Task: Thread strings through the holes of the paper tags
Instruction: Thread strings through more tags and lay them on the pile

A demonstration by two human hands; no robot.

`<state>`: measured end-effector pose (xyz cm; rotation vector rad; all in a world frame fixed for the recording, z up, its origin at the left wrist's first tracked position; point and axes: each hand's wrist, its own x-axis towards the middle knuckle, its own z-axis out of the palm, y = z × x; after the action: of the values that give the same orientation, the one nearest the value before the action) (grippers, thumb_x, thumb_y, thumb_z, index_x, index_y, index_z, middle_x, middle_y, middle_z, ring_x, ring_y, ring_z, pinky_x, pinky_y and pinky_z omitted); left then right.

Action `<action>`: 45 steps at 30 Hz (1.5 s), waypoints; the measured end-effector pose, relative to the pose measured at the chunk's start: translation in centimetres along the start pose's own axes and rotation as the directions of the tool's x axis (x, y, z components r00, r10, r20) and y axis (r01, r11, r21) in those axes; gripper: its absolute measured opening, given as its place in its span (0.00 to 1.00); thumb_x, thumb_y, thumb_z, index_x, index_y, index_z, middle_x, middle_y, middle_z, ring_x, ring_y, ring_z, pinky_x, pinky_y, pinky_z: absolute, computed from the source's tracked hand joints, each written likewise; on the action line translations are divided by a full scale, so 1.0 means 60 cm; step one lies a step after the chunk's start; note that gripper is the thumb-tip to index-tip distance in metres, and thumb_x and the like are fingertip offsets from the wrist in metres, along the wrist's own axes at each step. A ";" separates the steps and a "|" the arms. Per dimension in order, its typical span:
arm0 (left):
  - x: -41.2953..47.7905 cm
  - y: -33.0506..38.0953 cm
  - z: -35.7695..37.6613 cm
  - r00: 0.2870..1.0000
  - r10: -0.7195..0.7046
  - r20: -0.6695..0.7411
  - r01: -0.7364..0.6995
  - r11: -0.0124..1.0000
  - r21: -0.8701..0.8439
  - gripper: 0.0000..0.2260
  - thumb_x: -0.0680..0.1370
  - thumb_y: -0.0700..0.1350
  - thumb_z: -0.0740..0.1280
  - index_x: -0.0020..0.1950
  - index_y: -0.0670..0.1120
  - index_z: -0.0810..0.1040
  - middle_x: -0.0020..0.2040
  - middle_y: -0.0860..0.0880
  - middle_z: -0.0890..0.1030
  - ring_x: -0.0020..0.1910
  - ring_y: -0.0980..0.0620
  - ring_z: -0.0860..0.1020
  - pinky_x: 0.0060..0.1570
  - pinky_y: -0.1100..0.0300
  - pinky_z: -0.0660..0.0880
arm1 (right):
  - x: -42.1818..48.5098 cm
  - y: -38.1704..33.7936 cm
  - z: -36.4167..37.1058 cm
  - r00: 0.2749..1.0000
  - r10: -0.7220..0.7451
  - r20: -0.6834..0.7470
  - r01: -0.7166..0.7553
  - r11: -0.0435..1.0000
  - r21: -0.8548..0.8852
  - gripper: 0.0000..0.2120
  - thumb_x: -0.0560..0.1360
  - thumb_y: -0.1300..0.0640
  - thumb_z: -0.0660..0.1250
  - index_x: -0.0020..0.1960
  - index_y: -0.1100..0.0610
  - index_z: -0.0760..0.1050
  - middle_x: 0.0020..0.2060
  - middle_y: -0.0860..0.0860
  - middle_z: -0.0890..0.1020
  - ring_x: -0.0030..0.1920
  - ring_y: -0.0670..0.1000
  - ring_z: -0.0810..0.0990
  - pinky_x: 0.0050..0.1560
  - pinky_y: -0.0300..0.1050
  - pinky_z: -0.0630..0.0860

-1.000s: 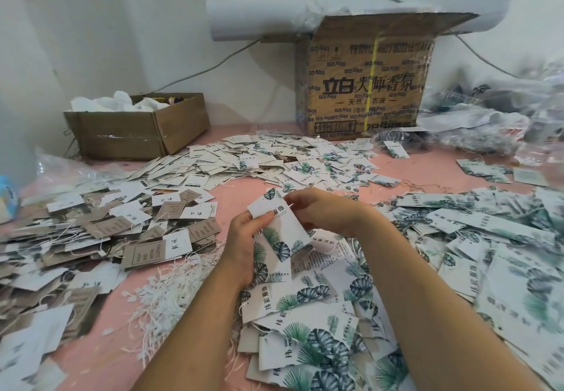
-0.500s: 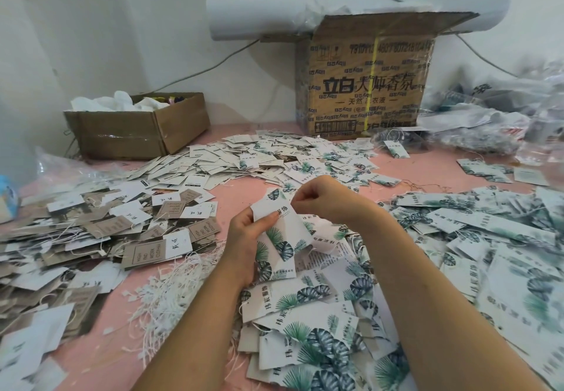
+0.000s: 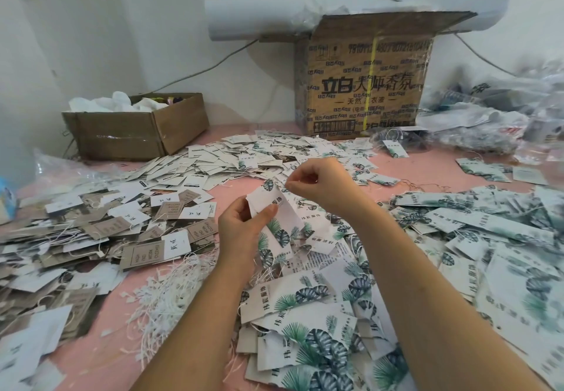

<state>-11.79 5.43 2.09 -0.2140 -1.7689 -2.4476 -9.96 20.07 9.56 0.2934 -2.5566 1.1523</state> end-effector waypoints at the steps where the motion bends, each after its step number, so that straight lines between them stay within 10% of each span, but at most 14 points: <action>1: 0.000 0.000 0.001 1.000 0.008 0.005 -0.008 1.000 0.001 0.09 0.69 0.34 0.73 0.40 0.49 0.82 0.40 0.50 0.85 0.39 0.51 0.83 0.45 0.52 0.79 | 0.000 -0.002 0.004 1.000 -0.017 -0.001 0.017 1.000 -0.027 0.06 0.73 0.58 0.69 0.38 0.53 0.78 0.30 0.50 0.75 0.28 0.45 0.68 0.30 0.38 0.68; 11: -0.011 0.011 0.015 0.995 0.064 0.075 -0.063 0.998 -0.017 0.10 0.70 0.32 0.71 0.42 0.48 0.82 0.36 0.51 0.84 0.34 0.56 0.81 0.33 0.65 0.77 | 0.001 -0.010 0.027 0.985 -0.155 -0.070 0.141 0.975 -0.170 0.04 0.73 0.60 0.68 0.43 0.60 0.81 0.36 0.47 0.72 0.33 0.40 0.66 0.35 0.28 0.64; 18: -0.013 0.014 0.012 0.996 0.050 0.077 -0.055 0.997 0.056 0.15 0.77 0.39 0.66 0.41 0.58 0.84 0.37 0.51 0.83 0.39 0.49 0.79 0.40 0.52 0.77 | 0.005 -0.004 0.029 0.987 -0.130 -0.093 0.113 0.979 -0.170 0.03 0.73 0.61 0.68 0.42 0.58 0.80 0.35 0.46 0.72 0.34 0.40 0.67 0.35 0.27 0.64; 26: -0.012 0.014 0.009 0.996 0.081 -0.021 -0.079 0.994 0.082 0.11 0.75 0.42 0.69 0.40 0.58 0.84 0.36 0.50 0.82 0.40 0.46 0.78 0.41 0.49 0.77 | 0.006 0.008 0.030 0.998 0.069 -0.012 -0.069 0.997 -0.017 0.14 0.67 0.50 0.75 0.45 0.54 0.73 0.36 0.46 0.75 0.35 0.42 0.72 0.31 0.30 0.67; 34: -0.010 0.009 0.007 0.999 0.025 0.026 -0.023 0.998 -0.059 0.03 0.71 0.47 0.70 0.42 0.53 0.84 0.42 0.45 0.83 0.46 0.43 0.77 0.49 0.43 0.76 | 0.004 0.011 0.029 0.967 0.254 0.015 -0.246 0.916 0.316 0.10 0.67 0.63 0.75 0.38 0.59 0.73 0.30 0.54 0.75 0.28 0.47 0.73 0.26 0.34 0.69; 45: 0.002 -0.004 0.001 0.997 0.066 0.049 -0.069 0.996 0.050 0.08 0.77 0.40 0.67 0.48 0.53 0.79 0.36 0.52 0.83 0.41 0.49 0.79 0.44 0.49 0.78 | 0.004 0.013 0.025 0.968 0.248 -0.044 -0.232 0.945 0.231 0.07 0.70 0.61 0.73 0.38 0.58 0.75 0.32 0.54 0.78 0.29 0.47 0.73 0.28 0.34 0.69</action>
<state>-11.96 5.58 1.92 -0.3236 -1.8098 -2.3663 -10.75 19.45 8.20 -0.0125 -2.4507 1.5160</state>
